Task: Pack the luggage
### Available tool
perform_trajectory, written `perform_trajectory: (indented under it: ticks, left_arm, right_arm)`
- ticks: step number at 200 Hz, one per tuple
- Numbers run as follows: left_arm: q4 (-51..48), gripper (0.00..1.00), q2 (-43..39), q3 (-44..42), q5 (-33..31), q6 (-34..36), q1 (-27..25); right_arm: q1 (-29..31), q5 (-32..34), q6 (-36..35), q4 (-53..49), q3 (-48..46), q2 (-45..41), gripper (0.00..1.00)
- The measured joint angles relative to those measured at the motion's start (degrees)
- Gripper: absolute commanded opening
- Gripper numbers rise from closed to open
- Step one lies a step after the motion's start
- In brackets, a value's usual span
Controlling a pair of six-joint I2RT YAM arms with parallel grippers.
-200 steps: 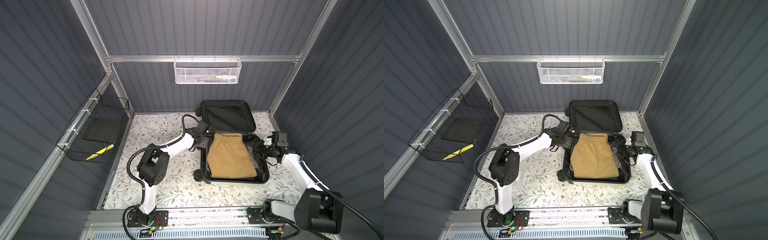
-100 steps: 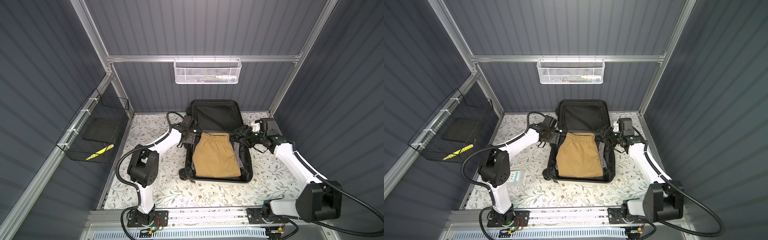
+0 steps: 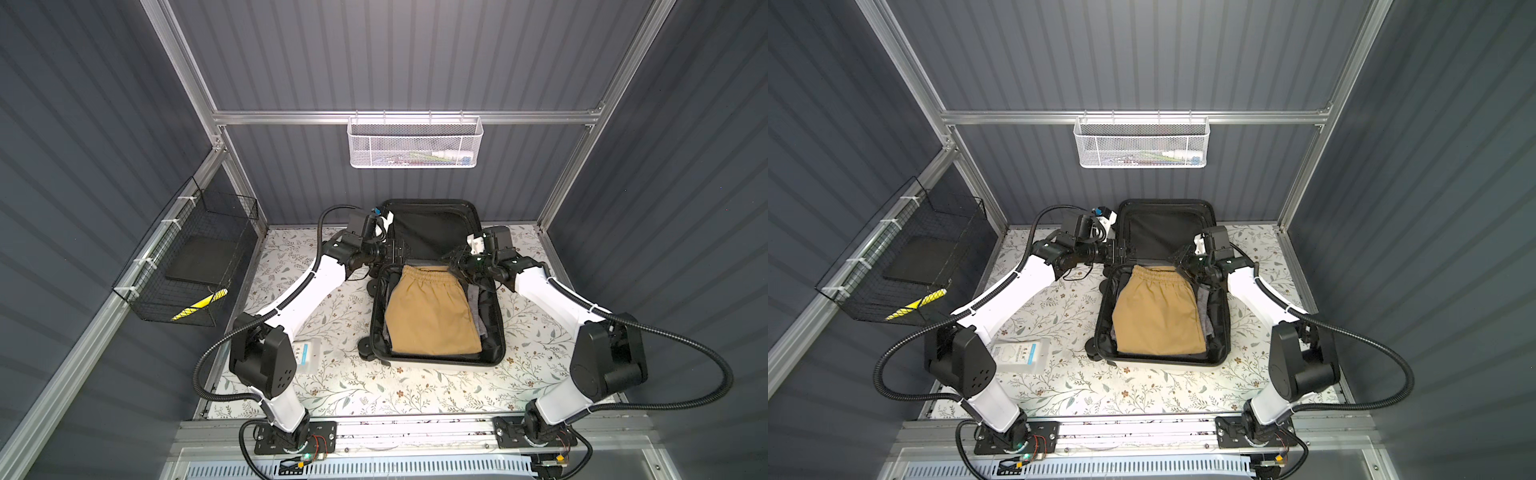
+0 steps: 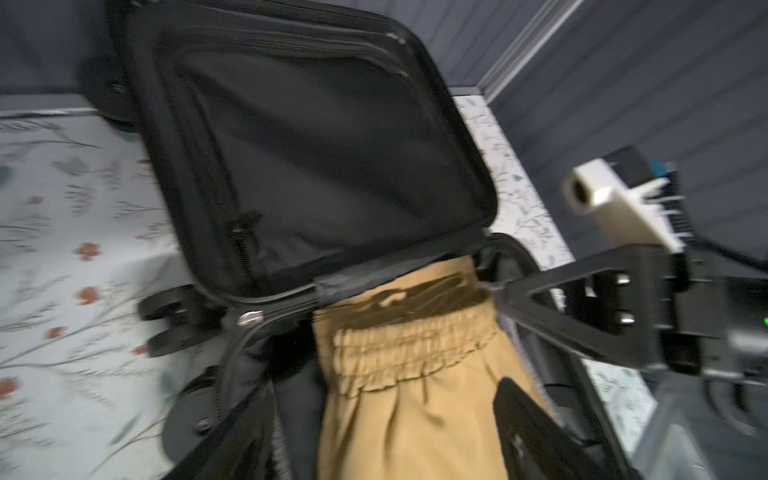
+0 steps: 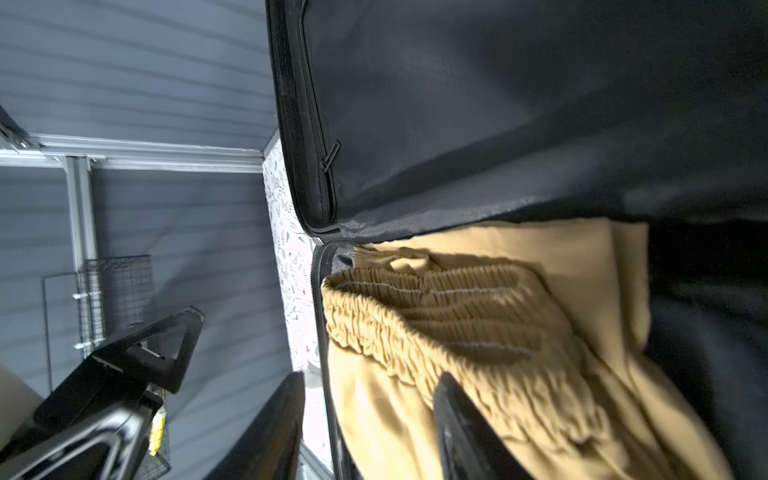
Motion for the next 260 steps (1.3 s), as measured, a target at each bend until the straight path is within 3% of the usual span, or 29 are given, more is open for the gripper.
perform_trajectory:
  ticks: [35,92,157,217,240,260]
  left_arm:
    - [7.34,0.77,1.49,-3.65,9.05,-5.03,0.00]
    - [15.69,0.76,5.99,-5.86,14.93,-9.70,0.00]
    - [18.93,0.74,12.02,-10.62,13.07,-9.81,0.00]
    - [19.65,0.74,12.55,-11.45,10.71,-8.98,-0.09]
    - [18.80,0.79,12.13,-11.17,10.43,-8.57,-0.09]
    - [17.14,0.90,11.19,-10.19,10.05,-7.80,-0.09]
  right_arm:
    - [-0.04,0.22,0.70,1.90,0.00,1.90,0.41]
    - [-0.33,0.83,1.03,5.14,-2.16,3.76,0.40]
    - [-2.27,1.31,1.68,9.66,-5.77,7.54,0.40]
    - [-2.34,-0.83,1.44,10.14,-4.76,7.91,0.55]
    - [-2.34,-1.53,0.04,7.50,-2.93,6.84,0.59]
    - [-2.34,-1.60,-1.25,4.98,-2.56,3.67,0.63]
